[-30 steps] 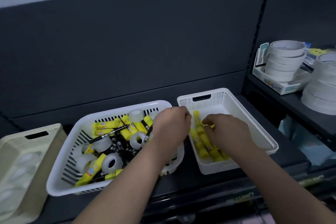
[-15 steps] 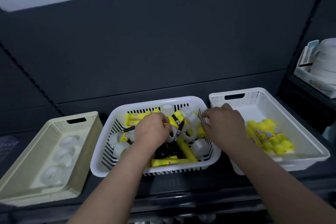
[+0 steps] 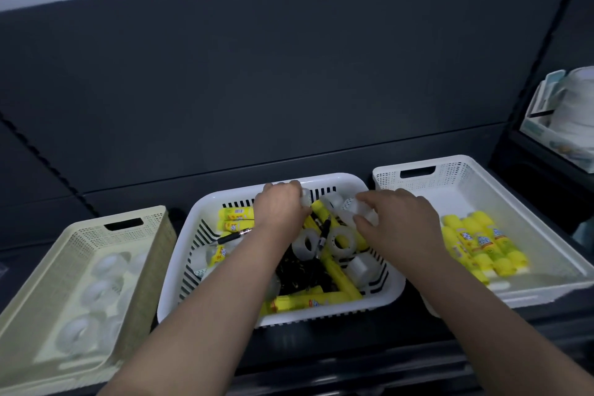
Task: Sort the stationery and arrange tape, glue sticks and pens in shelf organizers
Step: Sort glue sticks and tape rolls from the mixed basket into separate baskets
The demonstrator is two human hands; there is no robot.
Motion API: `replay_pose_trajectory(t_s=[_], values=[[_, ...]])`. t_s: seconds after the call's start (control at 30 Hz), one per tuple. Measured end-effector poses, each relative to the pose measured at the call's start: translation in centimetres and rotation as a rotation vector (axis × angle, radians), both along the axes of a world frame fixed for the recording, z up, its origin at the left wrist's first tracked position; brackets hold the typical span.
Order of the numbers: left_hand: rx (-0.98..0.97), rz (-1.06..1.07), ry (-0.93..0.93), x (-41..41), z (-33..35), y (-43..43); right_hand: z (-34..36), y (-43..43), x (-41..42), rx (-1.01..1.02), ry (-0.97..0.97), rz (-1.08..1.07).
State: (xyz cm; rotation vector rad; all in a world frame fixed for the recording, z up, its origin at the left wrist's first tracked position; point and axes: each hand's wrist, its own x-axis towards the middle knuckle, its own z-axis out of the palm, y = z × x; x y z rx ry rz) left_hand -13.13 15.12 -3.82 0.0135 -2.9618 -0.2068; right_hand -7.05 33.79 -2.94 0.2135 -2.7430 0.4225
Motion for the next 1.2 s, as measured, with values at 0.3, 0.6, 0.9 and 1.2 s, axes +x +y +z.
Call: replay_pose_trajectory(t_s=[0.3,0.6,0.9,1.2], values=[[0.23,0.029,0.202,5.4,3.2,-9.6,1.9,-8.9,0.7,-0.082,-0.002,0.154],[0.083,0.375,-0.002,12.3,1.8,-28.4,1.1,-25.6,3.0,-0.183,-0.013,0.391],[-0.009,0.333,-0.076,13.5,-0.5,-33.9,-0.8,-33.4,3.3,-0.063,-0.11,0.389],[0.139,0.196,0.005,13.1,0.6,-31.6,-0.5,-33.3,3.2,0.068,-0.037,0.356]])
